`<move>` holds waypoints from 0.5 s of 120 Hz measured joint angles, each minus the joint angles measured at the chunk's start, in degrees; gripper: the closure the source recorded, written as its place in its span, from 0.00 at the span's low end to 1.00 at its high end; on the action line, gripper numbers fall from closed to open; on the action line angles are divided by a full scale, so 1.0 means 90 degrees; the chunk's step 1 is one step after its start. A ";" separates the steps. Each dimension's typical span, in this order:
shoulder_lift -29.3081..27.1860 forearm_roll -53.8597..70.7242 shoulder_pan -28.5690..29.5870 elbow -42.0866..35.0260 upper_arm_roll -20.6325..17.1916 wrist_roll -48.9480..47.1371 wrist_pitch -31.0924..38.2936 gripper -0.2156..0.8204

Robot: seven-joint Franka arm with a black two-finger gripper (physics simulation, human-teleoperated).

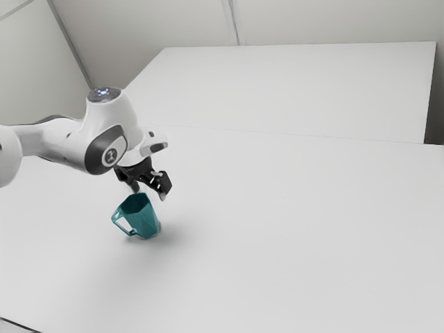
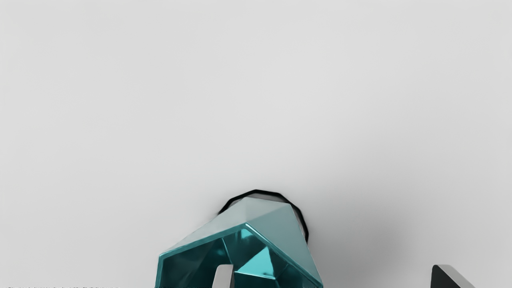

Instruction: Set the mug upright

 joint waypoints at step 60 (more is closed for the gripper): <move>0.0070 -0.0333 -0.0059 0.3097 -0.0087 -0.0086 -0.3097 0.22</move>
